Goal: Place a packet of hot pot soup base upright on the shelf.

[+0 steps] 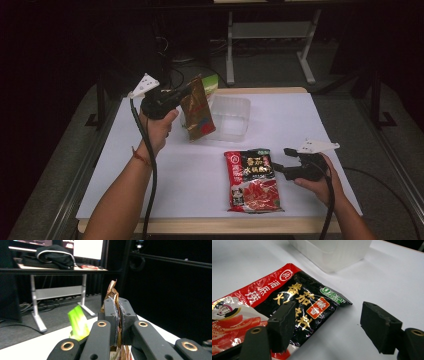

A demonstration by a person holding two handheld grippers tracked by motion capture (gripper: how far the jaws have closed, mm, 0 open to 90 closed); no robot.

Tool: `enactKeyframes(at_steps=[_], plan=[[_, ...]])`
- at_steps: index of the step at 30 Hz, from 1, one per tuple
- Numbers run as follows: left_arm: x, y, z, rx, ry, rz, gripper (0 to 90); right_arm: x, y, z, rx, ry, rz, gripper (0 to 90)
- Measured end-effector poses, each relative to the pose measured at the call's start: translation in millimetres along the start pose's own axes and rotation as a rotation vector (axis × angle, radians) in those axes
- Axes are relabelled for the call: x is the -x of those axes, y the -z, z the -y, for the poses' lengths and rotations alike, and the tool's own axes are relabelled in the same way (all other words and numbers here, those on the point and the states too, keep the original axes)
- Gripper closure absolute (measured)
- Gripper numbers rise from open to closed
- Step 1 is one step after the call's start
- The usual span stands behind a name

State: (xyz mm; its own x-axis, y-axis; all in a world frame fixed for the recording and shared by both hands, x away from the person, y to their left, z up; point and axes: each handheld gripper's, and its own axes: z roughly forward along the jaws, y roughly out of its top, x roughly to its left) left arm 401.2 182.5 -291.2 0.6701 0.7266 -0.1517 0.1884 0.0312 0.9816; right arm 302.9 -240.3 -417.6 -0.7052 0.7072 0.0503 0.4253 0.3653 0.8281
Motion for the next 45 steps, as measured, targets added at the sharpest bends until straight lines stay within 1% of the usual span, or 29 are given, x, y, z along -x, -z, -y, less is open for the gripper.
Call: enactKeyframes(at_steps=[1,4,5,6,8,9,10,12,13,14,16,19,21,23,25,26,28,29,30,32,33,35,37,40,42,45], plan=[[-0.8,-4.3,-0.5,-0.004,-0.007,-0.016,87.2,0.3,-0.1,0.3,0.0,0.0,0.0,27.6],[-3.6,-14.2,-1.9,-0.005,-0.003,-0.045,87.1,0.5,-0.1,0.9,-0.003,0.002,0.0,27.6],[-3.6,-18.6,-2.9,-0.003,-0.011,-0.064,87.2,0.7,0.1,1.0,-0.001,0.002,0.0,27.7],[-3.3,-21.4,-3.5,-0.006,-0.015,-0.069,87.2,0.8,0.6,1.2,-0.001,0.0,0.001,27.6],[-1.2,-29.2,-5.0,-0.01,-0.042,-0.095,87.2,1.3,1.0,1.6,-0.002,0.001,0.002,27.6],[-0.7,-33.6,-5.2,-0.012,-0.046,-0.093,87.2,1.9,1.0,1.9,-0.001,-0.003,0.004,27.6],[0.5,-39.4,-5.2,-0.022,-0.048,-0.1,87.2,2.1,1.1,2.1,0.0,-0.005,0.004,27.6],[2.1,-46.4,-4.8,-0.023,-0.056,-0.116,87.2,1.7,1.6,2.4,0.0,0.0,0.004,27.6],[2.8,-50.7,-4.3,-0.023,-0.047,-0.115,87.2,1.8,1.8,2.5,0.0,0.0,0.003,27.6],[4.0,-55.2,-3.7,-0.031,-0.057,-0.124,87.2,1.9,1.8,2.6,-0.001,-0.001,0.004,27.6],[6.3,-64.5,-2.1,-0.042,-0.091,-0.144,87.2,1.8,1.8,2.9,-0.004,-0.003,0.004,27.6],[6.5,-73.4,0.0,-0.054,-0.088,-0.163,87.2,0.5,1.2,3.2,-0.008,0.003,0.001,27.6],[6.0,-78.0,0.7,-0.056,-0.102,-0.181,87.2,0.5,0.5,3.6,-0.008,0.001,-0.002,27.5],[4.3,-80.5,0.1,-0.058,-0.102,-0.194,87.2,0.5,0.2,4.1,-0.014,0.001,-0.002,27.5],[2.4,-81.1,-0.5,-0.055,-0.09,-0.195,87.2,0.5,0.4,4.6,-0.015,0.003,0.0,27.5],[2.1,-81.0,-0.8,-0.054,-0.1,-0.208,87.2,0.7,0.9,4.7,-0.012,0.002,0.001,27.5],[0.4,-81.0,-1.0,-0.05,-0.087,-0.203,87.2,1.1,1.2,5.0,-0.012,0.002,0.002,27.5],[0.4,-81.6,-0.6,-0.055,-0.089,-0.215,87.2,1.1,1.1,5.0,-0.014,0.002,0.002,27.5],[1.0,-81.7,-0.5,-0.059,-0.101,-0.233,87.2,1.1,0.9,5.1,-0.015,0.002,0.001,27.5],[1.3,-81.2,-1.1,-0.061,-0.111,-0.242,87.2,0.5,0.7,5.0,-0.017,0.003,0.001,27.4],[2.2,-79.3,-2.3,-0.055,-0.116,-0.254,87.2,0.2,0.7,5.0,-0.017,0.005,0.001,27.4],[2.4,-76.4,-4.9,-0.054,-0.12,-0.256,87.2,0.2,0.6,5.5,-0.018,0.009,-0.002,27.3],[4.0,-72.0,-9.6,-0.049,-0.132,-0.257,87.2,0.7,0.1,6.1,-0.024,0.007,0.0,27.3],[6.8,-68.4,-14.0,-0.048,-0.168,-0.272,87.2,0.6,0.1,6.3,-0.025,0.007,0.0,27.2],[8.1,-68.4,-15.0,-0.05,-0.166,-0.274,87.2,-0.2,0.5,6.1,-0.022,0.007,0.001,27.2],[13.4,-74.8,-10.4,-0.065,-0.172,-0.276,87.1,-1.0,0.2,5.6,-0.029,0.011,0.001,27.1]])
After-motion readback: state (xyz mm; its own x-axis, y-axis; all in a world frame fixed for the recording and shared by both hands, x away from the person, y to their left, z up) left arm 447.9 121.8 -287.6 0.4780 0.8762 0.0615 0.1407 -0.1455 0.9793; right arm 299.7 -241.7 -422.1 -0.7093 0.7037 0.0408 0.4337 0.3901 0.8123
